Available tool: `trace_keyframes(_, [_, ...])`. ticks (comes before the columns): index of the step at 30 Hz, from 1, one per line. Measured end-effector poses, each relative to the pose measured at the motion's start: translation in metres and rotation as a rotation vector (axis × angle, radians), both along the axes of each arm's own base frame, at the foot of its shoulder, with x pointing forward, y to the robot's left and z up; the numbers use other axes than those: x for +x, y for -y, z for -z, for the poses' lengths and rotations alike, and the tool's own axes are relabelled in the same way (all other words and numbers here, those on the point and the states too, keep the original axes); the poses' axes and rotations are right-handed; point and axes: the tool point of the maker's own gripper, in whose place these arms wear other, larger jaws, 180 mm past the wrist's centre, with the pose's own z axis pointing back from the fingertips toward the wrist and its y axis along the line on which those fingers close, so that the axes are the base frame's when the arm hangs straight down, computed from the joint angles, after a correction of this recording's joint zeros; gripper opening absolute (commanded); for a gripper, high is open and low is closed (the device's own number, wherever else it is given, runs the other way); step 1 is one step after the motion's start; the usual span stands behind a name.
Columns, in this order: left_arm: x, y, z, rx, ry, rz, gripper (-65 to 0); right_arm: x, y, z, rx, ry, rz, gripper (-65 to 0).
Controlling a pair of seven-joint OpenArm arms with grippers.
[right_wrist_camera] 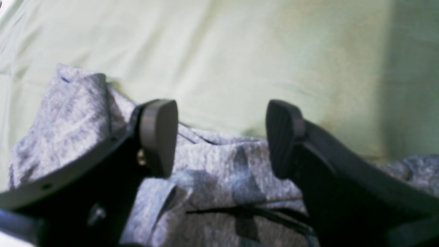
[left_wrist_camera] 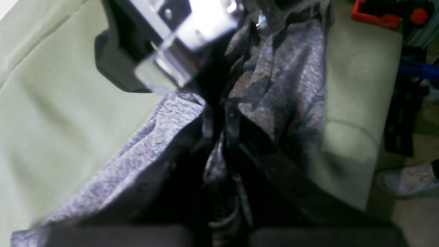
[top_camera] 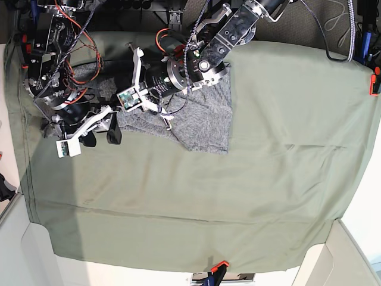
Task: Fold the T-shirt properly
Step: 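Lift the strip end and fold it toward the right gripper, then lay the folded end down and release with the left gripper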
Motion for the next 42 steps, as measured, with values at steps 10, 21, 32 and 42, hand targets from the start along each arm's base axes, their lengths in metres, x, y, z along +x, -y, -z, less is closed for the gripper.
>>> trace_keyframes(10, [-0.014, 0.040, 0.000, 0.015, 0.032, 0.131, -36.1, 0.003, 0.039, -0.008, 0.045, 0.020, 0.124, -24.7])
trace_keyframes(21, [0.006, 0.028, -0.003, 0.060, 0.065, 0.032, -33.3, 0.002, 0.047, -0.011, 0.061, 0.028, 0.131, -24.7])
trace_keyframes(32, [0.041, -0.104, -0.035, 0.037, 0.079, -0.183, -54.4, 0.002, 0.050, -0.011, 0.048, 0.032, 0.127, -24.7])
trace_keyframes(42, [-0.004, -0.159, 0.013, 0.087, -0.090, -0.233, -63.8, 0.002, 0.053, -0.013, 0.041, 0.035, 0.125, -24.9])
